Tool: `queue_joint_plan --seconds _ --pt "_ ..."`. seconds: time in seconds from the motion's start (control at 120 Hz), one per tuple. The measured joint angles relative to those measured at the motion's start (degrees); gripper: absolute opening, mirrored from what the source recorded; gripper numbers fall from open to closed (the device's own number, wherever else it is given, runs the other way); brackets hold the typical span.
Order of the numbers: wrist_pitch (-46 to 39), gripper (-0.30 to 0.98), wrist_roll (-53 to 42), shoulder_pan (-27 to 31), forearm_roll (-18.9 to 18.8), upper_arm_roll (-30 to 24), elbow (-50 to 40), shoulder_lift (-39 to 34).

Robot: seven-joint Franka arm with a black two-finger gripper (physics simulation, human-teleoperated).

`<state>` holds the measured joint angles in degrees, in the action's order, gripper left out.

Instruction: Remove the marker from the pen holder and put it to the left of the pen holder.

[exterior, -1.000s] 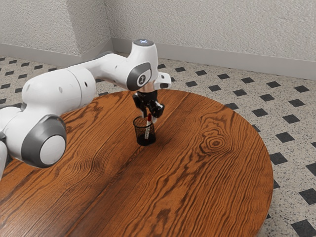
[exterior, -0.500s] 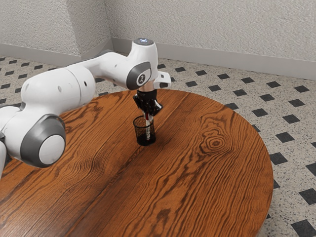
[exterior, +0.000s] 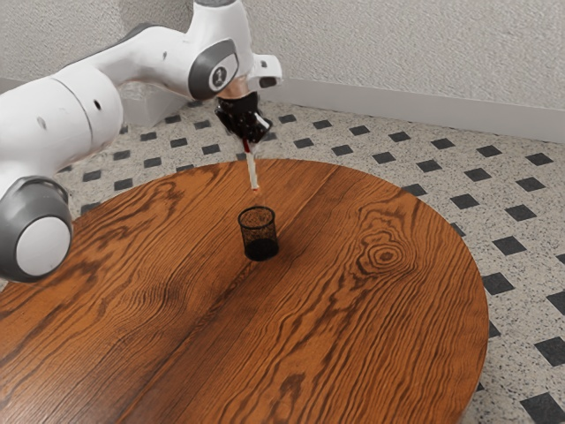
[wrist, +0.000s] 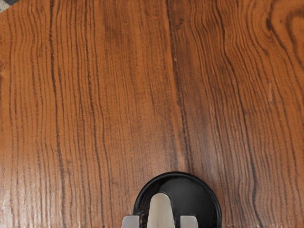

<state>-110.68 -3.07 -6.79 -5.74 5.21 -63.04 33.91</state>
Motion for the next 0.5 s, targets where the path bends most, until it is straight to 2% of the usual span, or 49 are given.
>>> queue_joint_plan --seconds 0.1,0.167,0.358,0.5 --pt "-1.8 -0.10 -0.8 0.1 -0.1 1.5 -6.1 -5.2" --pt "-6.5 -0.10 -2.1 0.1 -0.1 3.0 -13.2 -7.9" --pt "-27.3 -0.09 -7.8 1.4 -0.6 6.8 -27.5 -9.5" --pt "-45.8 -0.08 -12.3 5.0 -0.2 6.8 -33.8 -5.0"
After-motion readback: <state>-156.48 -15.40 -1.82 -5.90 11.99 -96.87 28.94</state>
